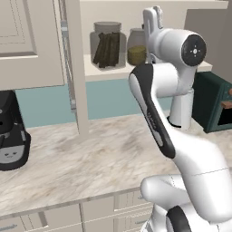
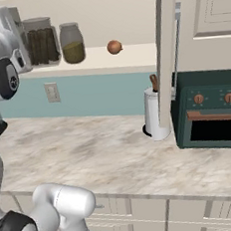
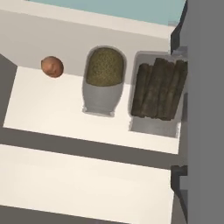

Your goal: Pick the jar and jar from the dining table and place them in the open cabinet. Close the cabinet after placing the objects.

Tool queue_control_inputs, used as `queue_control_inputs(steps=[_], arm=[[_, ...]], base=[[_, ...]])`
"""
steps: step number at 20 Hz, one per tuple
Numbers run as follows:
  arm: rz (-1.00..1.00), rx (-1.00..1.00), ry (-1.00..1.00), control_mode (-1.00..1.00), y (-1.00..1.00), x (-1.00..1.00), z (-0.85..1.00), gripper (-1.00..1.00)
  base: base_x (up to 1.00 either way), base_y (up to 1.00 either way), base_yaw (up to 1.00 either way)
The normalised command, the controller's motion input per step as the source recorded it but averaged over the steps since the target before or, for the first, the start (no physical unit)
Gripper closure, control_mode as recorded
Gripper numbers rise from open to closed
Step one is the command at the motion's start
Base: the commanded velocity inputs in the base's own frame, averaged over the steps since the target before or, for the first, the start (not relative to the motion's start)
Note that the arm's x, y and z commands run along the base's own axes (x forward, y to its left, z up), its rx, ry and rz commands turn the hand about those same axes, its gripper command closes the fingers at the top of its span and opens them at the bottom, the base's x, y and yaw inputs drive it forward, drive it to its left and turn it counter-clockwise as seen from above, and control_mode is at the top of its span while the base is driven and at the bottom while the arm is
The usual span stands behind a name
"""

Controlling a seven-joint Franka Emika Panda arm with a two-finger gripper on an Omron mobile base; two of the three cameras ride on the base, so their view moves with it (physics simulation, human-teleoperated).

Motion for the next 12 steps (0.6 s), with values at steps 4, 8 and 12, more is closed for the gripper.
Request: queue_control_inputs(steps=[4, 8, 12], arm=[[-0.02, 0.04, 0.0, -1.0, -0.01, -0.82, 0.01, -1.0], [0.0, 0.06, 0.0, -1.0, -0.01, -0.71, 0.0, -1.0], [0.0, 0.08, -0.01, -1.0, -0.02, -0.73, 0.0, -1.0]], base=[[0.0, 0.0, 0.0], [0.0, 0.0, 0.0], [0.0, 0.0, 0.0]])
